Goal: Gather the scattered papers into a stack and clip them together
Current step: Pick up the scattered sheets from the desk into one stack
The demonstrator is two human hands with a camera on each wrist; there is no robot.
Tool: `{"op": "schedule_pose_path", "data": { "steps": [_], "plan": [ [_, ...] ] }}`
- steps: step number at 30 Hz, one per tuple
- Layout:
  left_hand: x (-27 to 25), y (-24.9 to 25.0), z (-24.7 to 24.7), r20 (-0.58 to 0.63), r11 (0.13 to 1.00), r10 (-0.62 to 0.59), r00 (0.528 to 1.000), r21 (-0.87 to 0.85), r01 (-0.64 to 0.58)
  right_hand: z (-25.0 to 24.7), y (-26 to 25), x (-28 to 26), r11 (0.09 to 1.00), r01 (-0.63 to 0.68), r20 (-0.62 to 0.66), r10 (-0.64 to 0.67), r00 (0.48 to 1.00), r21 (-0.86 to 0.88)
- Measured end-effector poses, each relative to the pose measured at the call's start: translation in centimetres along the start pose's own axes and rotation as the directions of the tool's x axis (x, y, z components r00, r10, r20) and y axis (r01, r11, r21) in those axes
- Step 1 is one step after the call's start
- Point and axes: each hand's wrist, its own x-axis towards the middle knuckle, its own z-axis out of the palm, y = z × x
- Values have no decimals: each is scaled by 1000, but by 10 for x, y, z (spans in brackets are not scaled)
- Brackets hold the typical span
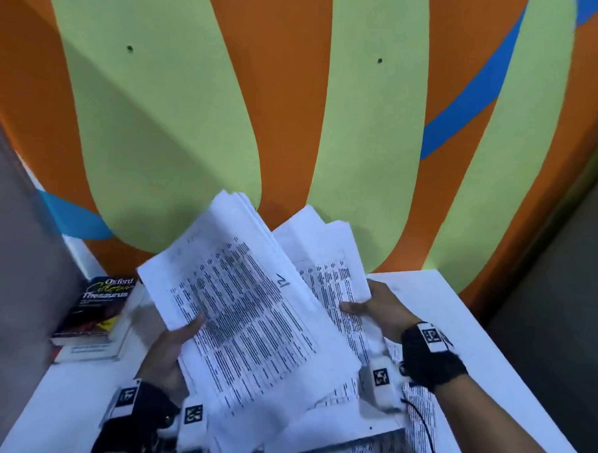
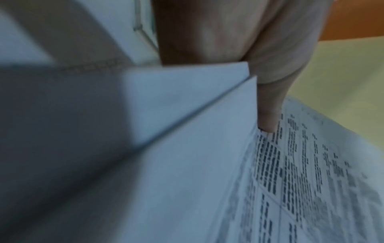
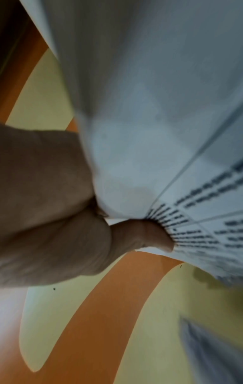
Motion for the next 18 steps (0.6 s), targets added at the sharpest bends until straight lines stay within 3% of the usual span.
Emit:
{"op": "schedule_pose_path", "data": {
  "steps": [4,10,15,18],
  "plan": [
    [0,-22,14,15,997,-68,998,43,67,7,-6,-6,996,-15,56,10,998,88],
    [2,-43,23,59,992,-120,991,-34,122,13,3,-14,988,-102,161,82,984,120],
    [0,-38,42,33,990,-64,997,127,59,15,-2,-16,991,-117,42,115,993,62],
    [6,-23,56,-29,964,66,997,260,-57,16,-24,-22,998,46,53,-44,998,-36]
  ]
}}
